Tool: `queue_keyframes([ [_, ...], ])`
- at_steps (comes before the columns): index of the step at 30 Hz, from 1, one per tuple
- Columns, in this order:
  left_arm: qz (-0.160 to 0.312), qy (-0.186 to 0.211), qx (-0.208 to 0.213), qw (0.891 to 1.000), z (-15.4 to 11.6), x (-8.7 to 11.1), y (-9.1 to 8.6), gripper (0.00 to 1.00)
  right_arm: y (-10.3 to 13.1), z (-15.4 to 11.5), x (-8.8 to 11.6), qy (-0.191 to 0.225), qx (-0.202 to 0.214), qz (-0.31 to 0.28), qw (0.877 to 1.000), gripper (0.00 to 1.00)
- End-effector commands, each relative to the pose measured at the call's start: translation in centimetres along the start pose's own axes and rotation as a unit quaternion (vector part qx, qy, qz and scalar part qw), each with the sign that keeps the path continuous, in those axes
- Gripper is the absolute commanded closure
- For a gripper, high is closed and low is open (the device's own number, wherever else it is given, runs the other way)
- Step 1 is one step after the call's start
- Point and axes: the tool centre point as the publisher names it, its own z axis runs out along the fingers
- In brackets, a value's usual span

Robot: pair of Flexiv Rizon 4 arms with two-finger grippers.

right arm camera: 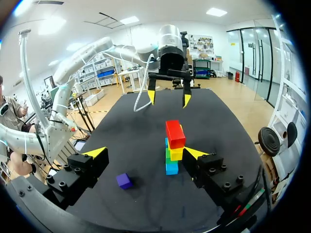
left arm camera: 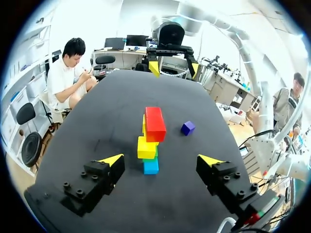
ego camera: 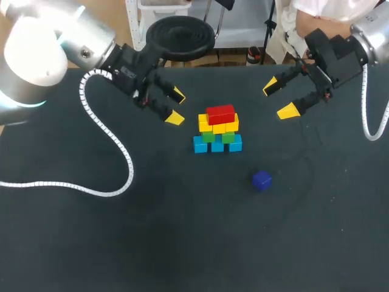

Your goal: Place the blue cubes, place green cubes on the blue cubes, place the yellow cubes on the green cubes, then place the red cubes on the yellow cubes, and place purple cube on the red cubes.

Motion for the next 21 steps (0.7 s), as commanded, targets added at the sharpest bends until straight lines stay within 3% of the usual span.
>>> queue_keyframes([
  [1,-0.001,0.017,-0.012,1.0,-0.4,-0.2,-0.7,0.0,0.1,0.0,0.0,0.001,0.002,0.0,1.0,0.0],
  [6,-0.012,0.035,-0.047,0.998,-0.9,0.2,-0.9,0.0,0.1,0.0,0.0,0.001,0.002,0.0,1.0,0.0],
  [11,-0.014,0.024,-0.067,0.997,-1.5,0.7,-0.6,0.0,0.1,0.0,0.0,0.001,0.002,0.0,1.0,0.0],
  [21,-0.016,0.026,-0.076,0.997,-1.7,0.8,-0.3,0.0,0.1,0.0,0.0,0.001,0.002,0.0,1.0,0.0],
])
